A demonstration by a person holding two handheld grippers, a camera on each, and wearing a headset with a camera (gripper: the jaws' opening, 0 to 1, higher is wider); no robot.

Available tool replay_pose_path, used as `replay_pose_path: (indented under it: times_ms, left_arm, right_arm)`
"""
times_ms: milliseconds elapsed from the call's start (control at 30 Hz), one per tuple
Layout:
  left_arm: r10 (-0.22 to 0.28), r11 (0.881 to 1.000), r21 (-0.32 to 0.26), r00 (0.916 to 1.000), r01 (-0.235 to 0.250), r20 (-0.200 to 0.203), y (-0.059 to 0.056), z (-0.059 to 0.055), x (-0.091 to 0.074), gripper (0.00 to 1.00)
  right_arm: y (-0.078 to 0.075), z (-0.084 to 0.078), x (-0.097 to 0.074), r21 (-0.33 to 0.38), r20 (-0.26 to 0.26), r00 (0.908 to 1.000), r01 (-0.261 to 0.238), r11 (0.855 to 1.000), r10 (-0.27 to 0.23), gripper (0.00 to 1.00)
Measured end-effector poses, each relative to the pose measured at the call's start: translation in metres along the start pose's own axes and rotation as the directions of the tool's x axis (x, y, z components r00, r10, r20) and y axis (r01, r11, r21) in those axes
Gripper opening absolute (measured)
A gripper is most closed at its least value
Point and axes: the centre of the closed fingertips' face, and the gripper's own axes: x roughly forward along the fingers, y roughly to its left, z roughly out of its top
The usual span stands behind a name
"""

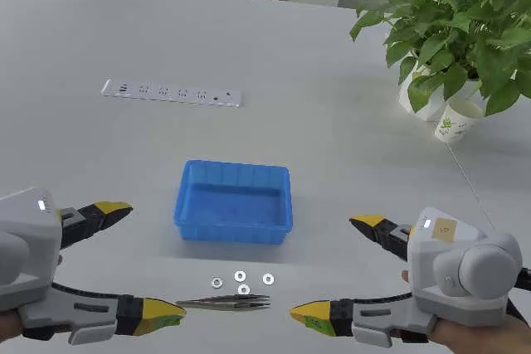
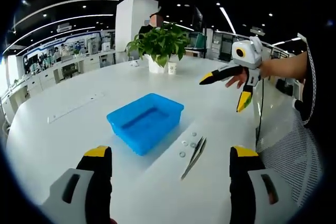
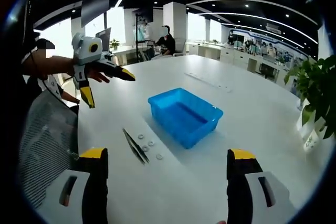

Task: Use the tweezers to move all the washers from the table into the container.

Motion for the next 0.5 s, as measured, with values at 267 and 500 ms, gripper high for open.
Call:
replay_pose_path:
  times_ms: [267,500]
  left_arm:
    - [-0.006,1.0,0.005,1.0,0.006,-0.004,-0.001,0.0006,0.0,0.98]
    - [-0.009,1.0,0.01,0.9999,0.009,-0.006,-0.0016,0.0005,-0.0006,0.98]
  right_arm:
    - [-0.0002,0.0003,-0.0009,-0.002,0.0,1.0,0.0,1.0,0.0,0.94]
    - [0.0007,0.001,-0.0002,-0.008,-0.002,1.0,-0.005,1.0,0.005,0.93]
